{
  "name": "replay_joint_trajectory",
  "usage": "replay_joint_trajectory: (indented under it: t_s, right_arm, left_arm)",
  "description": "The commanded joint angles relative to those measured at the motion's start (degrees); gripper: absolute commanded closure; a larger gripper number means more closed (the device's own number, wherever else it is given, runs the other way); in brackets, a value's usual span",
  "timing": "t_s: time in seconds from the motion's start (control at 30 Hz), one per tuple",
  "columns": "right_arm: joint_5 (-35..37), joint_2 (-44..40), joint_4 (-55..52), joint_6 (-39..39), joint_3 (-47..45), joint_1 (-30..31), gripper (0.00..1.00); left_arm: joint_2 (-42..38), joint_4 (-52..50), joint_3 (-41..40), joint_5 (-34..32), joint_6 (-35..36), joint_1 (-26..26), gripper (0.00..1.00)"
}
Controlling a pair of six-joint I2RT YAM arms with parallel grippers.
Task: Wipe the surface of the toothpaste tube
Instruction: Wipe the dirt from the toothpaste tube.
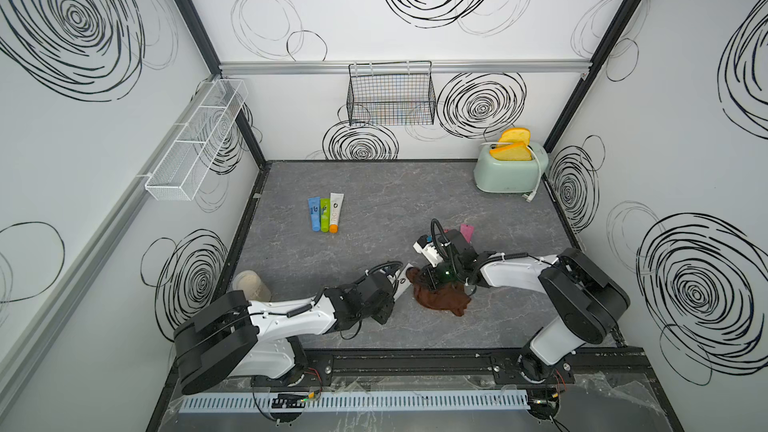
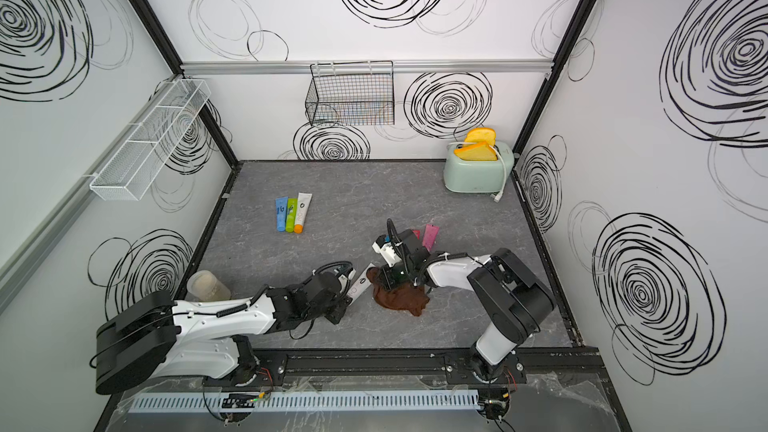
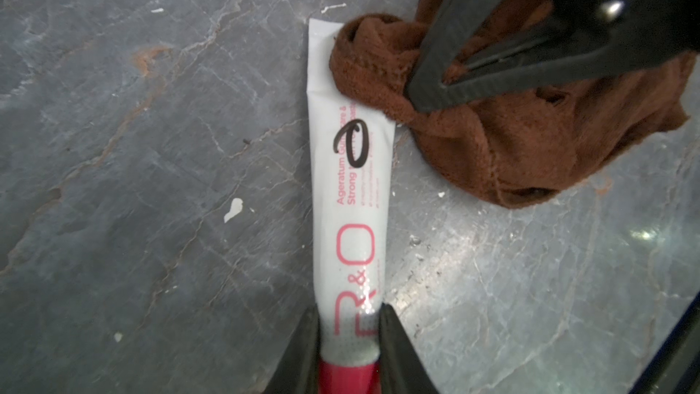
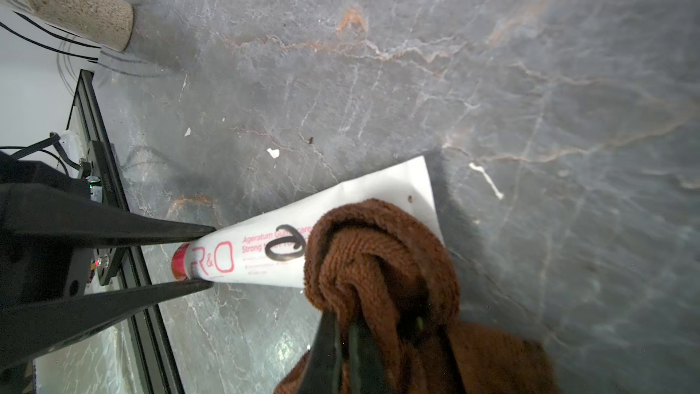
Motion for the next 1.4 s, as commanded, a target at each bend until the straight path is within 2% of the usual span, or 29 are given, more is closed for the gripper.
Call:
replay_joint_trajectory:
  t_s: [0.0, 0.3, 0.4, 0.5, 0.63, 0.7, 0.83, 0.97, 1.03, 1.13, 1.2, 1.37]
  right_arm:
    - [0.5, 0.7, 1.1, -0.4, 1.8, 1.0, 1.00]
    - [-5.7, -0.7, 3.9, 2.5, 0.6, 6.0, 1.00]
    - [-3.0, 0.5, 2.9, 2.2, 1.1, 5.1, 1.00]
    - [-1.5, 3.3, 1.2, 2.0, 2.5, 1.3, 1.00]
    - [6.3, 5.3, -4.7, -0.6, 5.4, -1.7, 1.00]
    - [7.2, 5.0, -5.4, -1.1, 5.4, -2.3, 1.00]
    - [2.7, 3.5, -3.1, 0.3, 3.7, -0.2, 1.00]
    - [-2.9, 2.2, 1.0, 4.1, 2.2, 5.2, 1.00]
    - [-5.1, 1.6, 3.0, 6.0, 1.5, 7.8, 1.00]
    - [-6.2, 1.8, 4.5, 7.2, 0.7, 9.7, 1.00]
    - [-5.1, 2.6, 3.4, 6.2, 0.4, 8.9, 1.00]
    - [1.1, 2.3, -1.9, 1.3, -0.6, -0.2, 1.00]
  left_arm:
    - [-0.5, 2.8, -0.4, -0.2, 0.9, -0.9, 0.87]
    - [-0.5, 3.7, -0.3, -1.3, 1.4, -1.9, 0.92]
    - [-1.3, 3.8, -0.6, -1.5, 1.4, -2.1, 0.93]
    - [-1.8, 3.8, -0.8, -1.8, 1.4, -2.5, 0.94]
    - [-3.0, 3.9, -1.3, -2.6, 1.3, -2.8, 0.95]
    - [-3.4, 3.9, -1.5, -2.8, 1.2, -2.7, 0.95]
    - [-2.2, 4.0, -1.1, -3.1, 1.2, -2.8, 0.95]
    - [-1.3, 4.3, -0.7, -3.2, 1.4, -2.9, 0.95]
    - [-1.5, 4.4, -0.8, -3.4, 1.4, -2.8, 1.00]
    - [-2.0, 4.6, -1.1, -3.6, 1.4, -2.9, 1.00]
    - [-2.4, 4.6, -1.2, -3.8, 1.4, -2.9, 1.00]
    - [-3.0, 4.4, -1.4, -4.6, 1.2, -3.3, 1.00]
